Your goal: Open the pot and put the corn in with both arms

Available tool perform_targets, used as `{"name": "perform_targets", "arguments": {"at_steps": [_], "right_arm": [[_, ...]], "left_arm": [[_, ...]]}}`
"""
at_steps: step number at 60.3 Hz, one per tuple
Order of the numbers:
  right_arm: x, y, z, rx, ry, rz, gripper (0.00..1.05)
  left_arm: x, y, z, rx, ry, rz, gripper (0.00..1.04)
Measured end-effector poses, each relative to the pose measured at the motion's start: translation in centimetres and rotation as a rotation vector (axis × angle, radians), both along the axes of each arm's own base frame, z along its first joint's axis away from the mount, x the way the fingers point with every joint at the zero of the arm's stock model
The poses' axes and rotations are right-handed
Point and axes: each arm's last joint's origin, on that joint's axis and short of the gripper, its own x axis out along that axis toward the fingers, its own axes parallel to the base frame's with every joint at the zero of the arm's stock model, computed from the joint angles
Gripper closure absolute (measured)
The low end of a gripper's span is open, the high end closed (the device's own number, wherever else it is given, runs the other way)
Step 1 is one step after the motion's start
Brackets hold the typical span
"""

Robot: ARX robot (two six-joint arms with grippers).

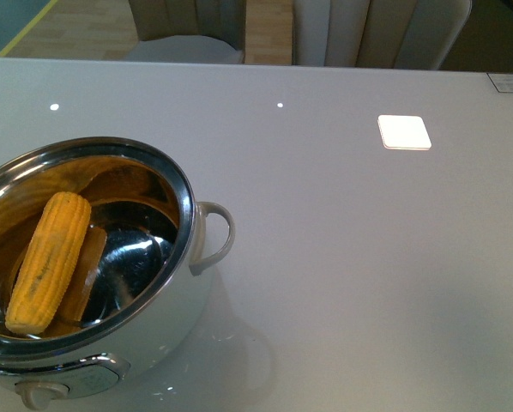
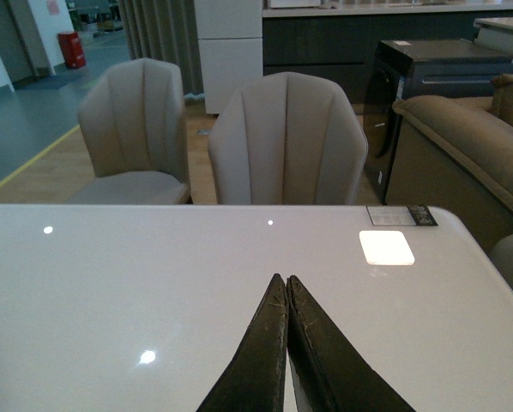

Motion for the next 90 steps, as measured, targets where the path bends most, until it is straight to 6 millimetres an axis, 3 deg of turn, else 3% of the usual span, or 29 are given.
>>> {"name": "perform_targets", "arguments": {"at_steps": [48,51,59,69,77,90], "right_arm": [[-2.2,0.0,-0.3,0.0,0.004,0.0,1.03],[-2.2,0.0,-0.3,-0.001,0.004,0.0,0.96],[-2.2,0.0,-0.3,-0.001,0.004,0.0,0.63],[-2.2,0.0,-0.3,-0.001,0.005,0.0,0.3],[-2.2,0.0,-0.3,-0.001,0.005,0.0,0.08],[-2.2,0.0,-0.3,-0.001,0.005,0.0,0.09]], "left_arm": [[0.0,0.0,0.0,0.0,0.0,0.0,0.07],[0.0,0.0,0.0,0.0,0.0,0.0,0.07],[0.0,0.0,0.0,0.0,0.0,0.0,0.07],[0.0,0.0,0.0,0.0,0.0,0.0,0.07],[0.0,0.0,0.0,0.0,0.0,0.0,0.07],[0.0,0.0,0.0,0.0,0.0,0.0,0.07]]}}
